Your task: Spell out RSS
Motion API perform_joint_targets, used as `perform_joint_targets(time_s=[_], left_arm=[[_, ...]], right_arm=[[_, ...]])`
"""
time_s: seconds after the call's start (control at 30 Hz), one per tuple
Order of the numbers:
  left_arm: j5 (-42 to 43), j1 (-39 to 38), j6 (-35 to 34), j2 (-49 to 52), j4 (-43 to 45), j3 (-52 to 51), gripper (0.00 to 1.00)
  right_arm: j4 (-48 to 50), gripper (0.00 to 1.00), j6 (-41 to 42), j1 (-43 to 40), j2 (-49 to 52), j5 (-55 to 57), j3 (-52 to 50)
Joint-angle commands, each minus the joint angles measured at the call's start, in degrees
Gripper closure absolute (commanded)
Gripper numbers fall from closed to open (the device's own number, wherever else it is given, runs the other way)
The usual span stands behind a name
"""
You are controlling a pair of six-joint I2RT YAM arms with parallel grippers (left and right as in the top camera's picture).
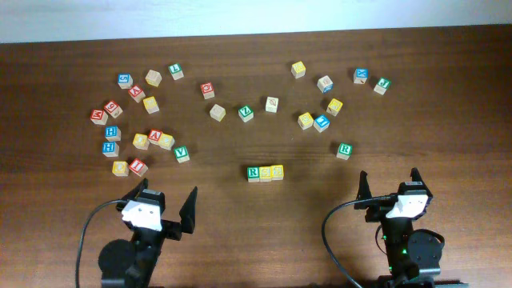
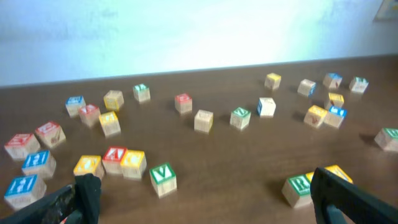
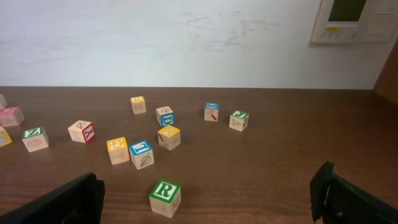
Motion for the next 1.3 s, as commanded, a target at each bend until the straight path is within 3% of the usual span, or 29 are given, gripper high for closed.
perform_joint_targets(time_s=[0.0,0.27,0.4,0.53,1.27], left_arm=[[0.81,0.42,0.90,-3.82,4.61,-4.61,0.01],[0.04,0.42,0.85,-6.62,15.82,-10.58,0.01],[-5.07,0.42,0.61,-6.62,15.30,-10.56,0.01],[-15.06,0.42,-5.18,-6.62,9.60,-10.56,0.01],[-15.43,0.48,0.81,-6.62,9.51,-10.56,0.01]], right_arm=[[-0.37,0.02,0.61,0.33,-0.59,-0.35,-0.42],[-0.37,0.02,0.61,0.33,-0.59,-0.35,-0.42],[-0.37,0.02,0.61,0.33,-0.59,-0.35,-0.42],[-0.37,0.02,0.61,0.33,-0.59,-0.35,-0.42],[-0.37,0.02,0.61,0.33,-0.59,-0.35,-0.42]])
